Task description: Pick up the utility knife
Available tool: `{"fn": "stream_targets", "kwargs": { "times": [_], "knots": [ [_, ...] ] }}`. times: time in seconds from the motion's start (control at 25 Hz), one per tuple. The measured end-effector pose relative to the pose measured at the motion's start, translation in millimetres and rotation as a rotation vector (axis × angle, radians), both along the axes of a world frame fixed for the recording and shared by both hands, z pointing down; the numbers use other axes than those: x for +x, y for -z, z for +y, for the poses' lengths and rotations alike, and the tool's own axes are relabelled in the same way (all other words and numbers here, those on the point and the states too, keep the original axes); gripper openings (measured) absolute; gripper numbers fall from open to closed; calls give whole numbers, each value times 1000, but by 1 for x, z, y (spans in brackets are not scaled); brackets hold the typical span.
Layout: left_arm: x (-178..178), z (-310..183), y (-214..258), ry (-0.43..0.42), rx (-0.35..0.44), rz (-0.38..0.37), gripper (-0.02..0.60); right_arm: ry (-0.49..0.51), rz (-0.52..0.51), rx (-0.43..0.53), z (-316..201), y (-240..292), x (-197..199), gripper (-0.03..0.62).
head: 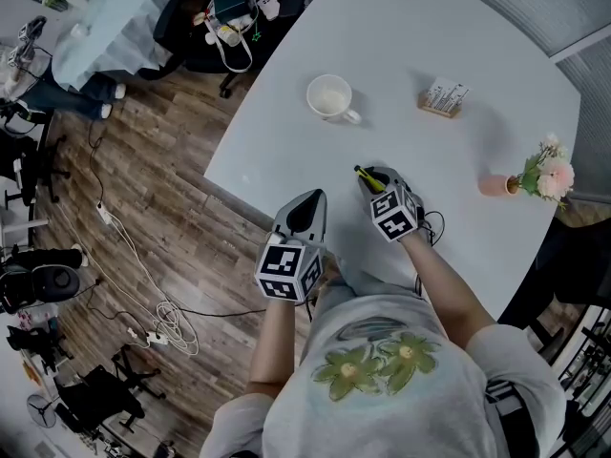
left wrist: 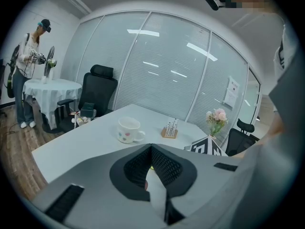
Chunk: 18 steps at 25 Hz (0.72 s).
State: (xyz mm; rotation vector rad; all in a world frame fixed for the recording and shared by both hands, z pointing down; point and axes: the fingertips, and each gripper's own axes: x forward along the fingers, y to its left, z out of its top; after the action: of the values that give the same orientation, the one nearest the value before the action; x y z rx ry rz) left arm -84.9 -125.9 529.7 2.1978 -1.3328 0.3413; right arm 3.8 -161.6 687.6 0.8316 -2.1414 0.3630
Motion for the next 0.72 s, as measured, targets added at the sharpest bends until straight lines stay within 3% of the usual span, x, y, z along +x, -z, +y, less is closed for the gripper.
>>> {"fn": "stream_targets", "kwargs": {
  "times": [0.72],
  "knots": [
    [-7,6,17,18,48,-11,2,26,-11,36,4,29,0,72]
  ]
}}
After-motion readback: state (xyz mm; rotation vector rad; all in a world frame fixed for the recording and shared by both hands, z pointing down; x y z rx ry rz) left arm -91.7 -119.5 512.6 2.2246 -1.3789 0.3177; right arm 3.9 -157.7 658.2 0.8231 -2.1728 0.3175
